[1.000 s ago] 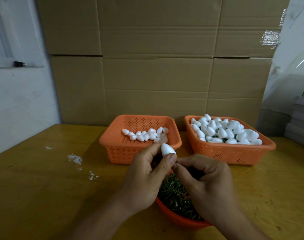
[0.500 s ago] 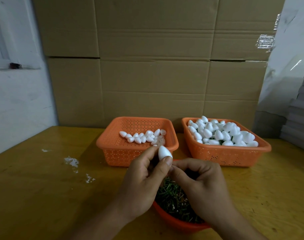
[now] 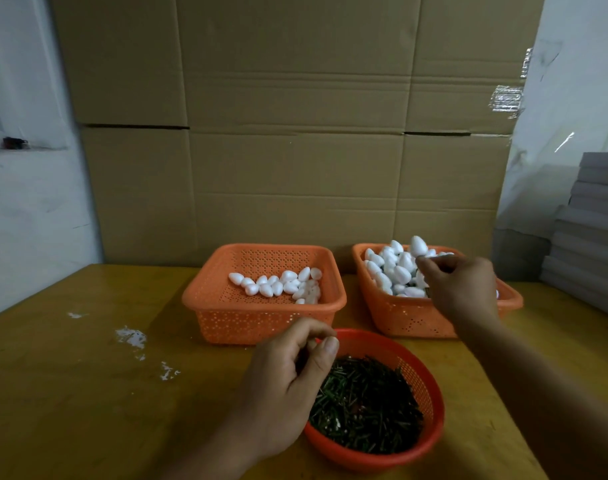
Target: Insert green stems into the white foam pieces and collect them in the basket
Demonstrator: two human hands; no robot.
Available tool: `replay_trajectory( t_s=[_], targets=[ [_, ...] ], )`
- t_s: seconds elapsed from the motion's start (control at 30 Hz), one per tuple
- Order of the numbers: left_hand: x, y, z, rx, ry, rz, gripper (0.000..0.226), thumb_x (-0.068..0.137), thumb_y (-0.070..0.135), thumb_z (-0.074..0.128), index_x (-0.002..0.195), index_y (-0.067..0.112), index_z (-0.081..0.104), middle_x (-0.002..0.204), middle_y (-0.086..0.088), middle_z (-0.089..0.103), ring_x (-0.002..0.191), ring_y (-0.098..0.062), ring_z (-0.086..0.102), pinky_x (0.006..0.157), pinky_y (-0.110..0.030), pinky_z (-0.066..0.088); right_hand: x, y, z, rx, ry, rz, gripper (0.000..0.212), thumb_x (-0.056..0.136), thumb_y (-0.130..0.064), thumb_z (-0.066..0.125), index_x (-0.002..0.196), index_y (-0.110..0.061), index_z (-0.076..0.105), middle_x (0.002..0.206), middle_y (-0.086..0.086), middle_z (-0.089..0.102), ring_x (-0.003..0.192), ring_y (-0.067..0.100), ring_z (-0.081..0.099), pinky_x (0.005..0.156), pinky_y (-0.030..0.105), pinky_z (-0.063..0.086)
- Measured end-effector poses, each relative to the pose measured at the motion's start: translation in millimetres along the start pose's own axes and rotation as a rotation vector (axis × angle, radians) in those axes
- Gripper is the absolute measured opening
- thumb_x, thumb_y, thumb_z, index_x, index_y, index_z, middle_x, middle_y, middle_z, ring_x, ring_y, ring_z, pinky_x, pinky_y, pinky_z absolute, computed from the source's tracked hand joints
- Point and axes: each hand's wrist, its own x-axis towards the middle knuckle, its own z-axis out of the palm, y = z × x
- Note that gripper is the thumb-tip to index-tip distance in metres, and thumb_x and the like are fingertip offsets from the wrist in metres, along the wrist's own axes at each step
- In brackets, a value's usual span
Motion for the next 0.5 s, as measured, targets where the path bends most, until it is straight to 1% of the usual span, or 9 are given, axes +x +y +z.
replay_trajectory(
  t_s=[0.03,0.07,0.1,0.17,0.2,0.23,0.3,0.4,0.5],
  targets=[
    [0,0,0,0.006,0.0,0.002,0.032,0.094,0.055,0.047,0.097,0.029,0.065,0.071,-0.001,0.057,0.062,-0.017,0.052,0.059,-0.04,0.044,11,4,1,-0.042,0.021,0.009,0.028,0.092,-0.024,0.068,0.078,0.0,0.074,0.061,0.014,0.067,0.063,0.035,0.066,0.061,0.042,0.053],
    [0,-1,0,0.009,-0.001,0.003,0.031,0.094,0.055,0.047,0.096,0.03,0.065,0.07,0.0,0.057,0.062,-0.017,0.052,0.059,-0.04,0.044,20,6,1,-0.087,0.028,0.018,0.031,0.092,-0.025,0.067,0.078,0.002,0.073,0.061,0.019,0.066,0.065,0.039,0.066,0.062,0.045,0.054],
    [0,-1,0,0.011,-0.002,0.005,0.03,0.094,0.055,0.047,0.096,0.031,0.064,0.07,0.0,0.057,0.061,-0.017,0.052,0.058,-0.039,0.044,28,8,3,-0.138,0.02,0.03,0.034,0.092,-0.028,0.066,0.076,0.001,0.073,0.06,0.019,0.065,0.064,0.04,0.065,0.063,0.046,0.055],
    [0,-2,0,0.025,-0.001,0.012,0.029,0.094,0.055,0.047,0.095,0.032,0.063,0.069,0.001,0.056,0.059,-0.014,0.052,0.056,-0.035,0.044,42,11,6,-0.254,-0.003,0.064,0.045,0.093,-0.036,0.064,0.063,-0.003,0.068,0.056,0.014,0.062,0.057,0.034,0.06,0.059,0.041,0.05],
    [0,-2,0,0.033,0.0,0.019,0.028,0.095,0.054,0.047,0.094,0.031,0.063,0.068,0.003,0.056,0.058,-0.012,0.051,0.054,-0.031,0.043,47,12,7,-0.303,-0.008,0.086,0.05,0.093,-0.04,0.063,0.058,-0.004,0.063,0.055,0.012,0.059,0.054,0.03,0.056,0.057,0.036,0.046],
    [0,-2,0,0.039,0.0,0.025,0.028,0.095,0.054,0.047,0.094,0.031,0.064,0.067,0.005,0.056,0.057,-0.01,0.051,0.053,-0.027,0.042,52,13,9,-0.34,-0.015,0.11,0.051,0.092,-0.043,0.062,0.058,-0.005,0.06,0.056,0.011,0.058,0.053,0.027,0.054,0.057,0.032,0.042],
    [0,-1,-1,0.041,0.001,0.034,0.029,0.095,0.053,0.047,0.093,0.03,0.064,0.066,0.007,0.056,0.056,-0.007,0.051,0.052,-0.022,0.04,58,12,13,-0.39,-0.03,0.153,0.047,0.09,-0.044,0.061,0.064,-0.005,0.061,0.062,0.011,0.06,0.056,0.026,0.055,0.057,0.03,0.041],
    [0,-1,-1,0.041,0.006,0.044,0.029,0.096,0.053,0.047,0.094,0.029,0.064,0.066,0.008,0.056,0.056,-0.008,0.051,0.052,-0.021,0.039,63,10,15,-0.481,-0.063,0.185,0.034,0.087,-0.04,0.063,0.073,-0.009,0.066,0.071,0.01,0.064,0.065,0.025,0.061,0.057,0.029,0.043],
    [0,-1,-1,0.049,0.001,0.053,0.03,0.096,0.052,0.047,0.094,0.028,0.065,0.066,0.01,0.056,0.057,-0.006,0.051,0.053,-0.017,0.038,64,10,14,-0.514,-0.087,0.215,0.025,0.086,-0.033,0.067,0.075,-0.01,0.065,0.072,0.009,0.064,0.066,0.024,0.061,0.058,0.03,0.046]
  ],
)
